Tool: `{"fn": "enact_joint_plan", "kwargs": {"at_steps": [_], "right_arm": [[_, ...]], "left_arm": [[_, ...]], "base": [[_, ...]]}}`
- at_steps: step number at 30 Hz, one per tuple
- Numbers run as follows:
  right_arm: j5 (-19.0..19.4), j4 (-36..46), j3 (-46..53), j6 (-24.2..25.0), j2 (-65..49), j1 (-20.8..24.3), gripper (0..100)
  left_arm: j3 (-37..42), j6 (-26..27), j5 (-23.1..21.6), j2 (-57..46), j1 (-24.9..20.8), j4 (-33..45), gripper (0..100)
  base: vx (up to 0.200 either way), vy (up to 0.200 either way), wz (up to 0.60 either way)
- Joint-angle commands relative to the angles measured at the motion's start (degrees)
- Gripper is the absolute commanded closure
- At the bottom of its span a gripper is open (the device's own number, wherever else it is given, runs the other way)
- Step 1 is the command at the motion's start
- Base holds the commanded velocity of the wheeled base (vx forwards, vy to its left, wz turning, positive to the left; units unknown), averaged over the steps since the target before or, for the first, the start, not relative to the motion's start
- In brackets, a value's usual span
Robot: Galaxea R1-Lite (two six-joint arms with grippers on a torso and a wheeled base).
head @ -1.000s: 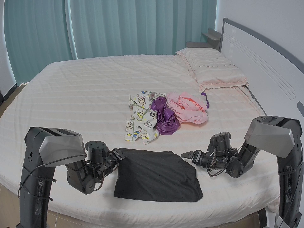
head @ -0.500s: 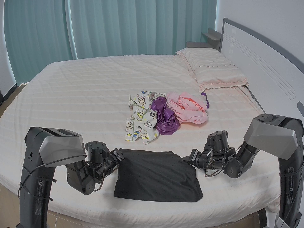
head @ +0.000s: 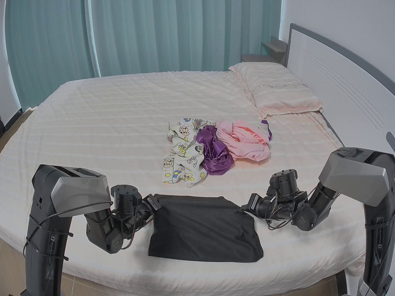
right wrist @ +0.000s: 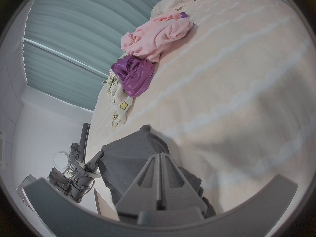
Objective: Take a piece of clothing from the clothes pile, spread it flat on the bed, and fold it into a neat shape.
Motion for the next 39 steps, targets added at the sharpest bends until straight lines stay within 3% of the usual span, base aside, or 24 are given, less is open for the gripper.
{"fn": "enact_joint_plan", "kwargs": {"at_steps": [1,9,18,26,27,28,39], "right_arm": [[-0.2,-0.5,-0.4,0.0,-0.4,-0.4,100],[-0.9,-3.3,-1.1,-0.5,-2.2,-0.8,100],[-3.9,-3.0,-3.5,-7.7,1.0,-1.1,100],[-5.7,-3.0,-5.6,-9.6,4.2,-1.5,100],[-5.6,-3.0,-5.8,-9.7,4.3,-1.5,0],[-5.6,-3.0,-5.8,-9.7,4.4,-1.5,0],[-5.3,-3.9,-0.1,-8.7,-0.7,-2.8,0]], "left_arm": [[0.2,0.0,0.1,-0.1,0.0,0.0,100],[0.5,0.0,0.2,-0.1,0.0,-0.1,100],[0.2,0.1,0.1,0.4,0.1,-0.1,100],[-0.7,0.2,0.0,1.2,0.5,-0.1,100],[-1.0,0.2,0.0,1.3,0.5,-0.1,100],[-1.2,0.3,0.0,1.5,0.5,-0.1,0],[-0.8,1.1,0.1,0.9,1.4,-0.1,0]], "base": [[0.0,0.0,0.0],[0.0,0.0,0.0],[0.0,0.0,0.0],[0.0,0.0,0.0],[0.0,0.0,0.0],[0.0,0.0,0.0],[0.0,0.0,0.0]]}}
